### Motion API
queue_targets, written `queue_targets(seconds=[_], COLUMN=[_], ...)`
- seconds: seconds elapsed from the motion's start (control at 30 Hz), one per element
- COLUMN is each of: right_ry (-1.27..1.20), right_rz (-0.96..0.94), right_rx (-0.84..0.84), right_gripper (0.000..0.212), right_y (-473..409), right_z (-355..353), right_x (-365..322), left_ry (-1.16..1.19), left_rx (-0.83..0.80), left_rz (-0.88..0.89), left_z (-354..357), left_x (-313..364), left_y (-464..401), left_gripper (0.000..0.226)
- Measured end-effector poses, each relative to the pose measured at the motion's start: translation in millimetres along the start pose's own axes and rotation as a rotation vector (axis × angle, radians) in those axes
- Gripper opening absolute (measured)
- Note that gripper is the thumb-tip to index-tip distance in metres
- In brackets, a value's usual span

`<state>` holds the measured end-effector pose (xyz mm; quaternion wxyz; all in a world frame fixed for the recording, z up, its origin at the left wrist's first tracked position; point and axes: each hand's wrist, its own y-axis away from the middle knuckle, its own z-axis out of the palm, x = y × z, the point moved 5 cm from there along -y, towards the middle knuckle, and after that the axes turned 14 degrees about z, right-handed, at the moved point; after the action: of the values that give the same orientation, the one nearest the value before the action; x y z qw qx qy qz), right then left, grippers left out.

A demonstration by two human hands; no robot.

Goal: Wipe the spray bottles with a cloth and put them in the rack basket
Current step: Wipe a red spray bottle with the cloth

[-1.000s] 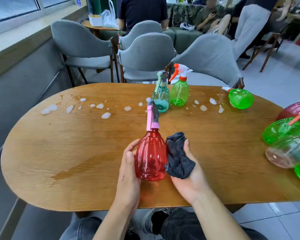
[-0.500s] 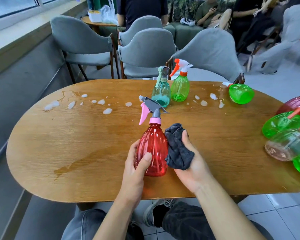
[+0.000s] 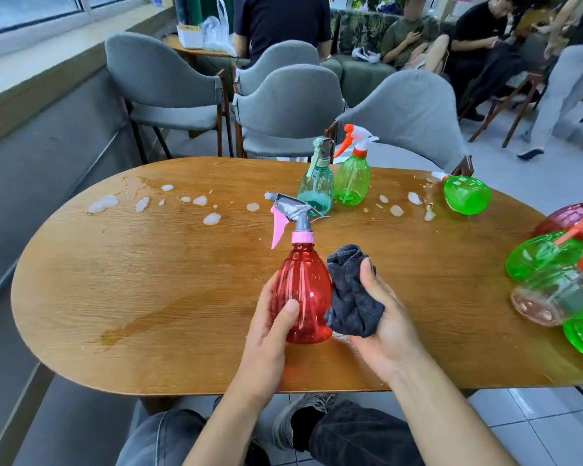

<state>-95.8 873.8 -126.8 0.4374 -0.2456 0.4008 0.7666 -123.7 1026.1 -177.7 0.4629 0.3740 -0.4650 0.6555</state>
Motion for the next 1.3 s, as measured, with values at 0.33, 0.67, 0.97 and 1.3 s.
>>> queue_targets(seconds=[0.33,0.67,0.97,1.3], right_ry=[0.159,1.556,1.680,1.780], right_rz=[-0.065,-1.029,-1.107,-1.122], right_rx=[0.071,0.310,0.331,0.227], right_gripper=[0.036,0.024,0.025,0.029], right_y=[1.7,-21.4,-24.8,-25.2], right_z=[11.2,74.1,78.3,93.5], right_x=[-16.8,-87.2,-92.5,-83.7], left_ry=[-0.099,-0.121,-0.129,-0.146], left_rx=[0.038,0.010,0.022,0.003], left_rz=[0.079,0.085,0.104,0.104], left_z=[-1.1,1.1,1.1,2.1], left_x=[8.6,13.4,13.5,11.2], left_y=[1.8,1.8,0.8,0.4], left_gripper=[0.072,0.075,0.079,0.074])
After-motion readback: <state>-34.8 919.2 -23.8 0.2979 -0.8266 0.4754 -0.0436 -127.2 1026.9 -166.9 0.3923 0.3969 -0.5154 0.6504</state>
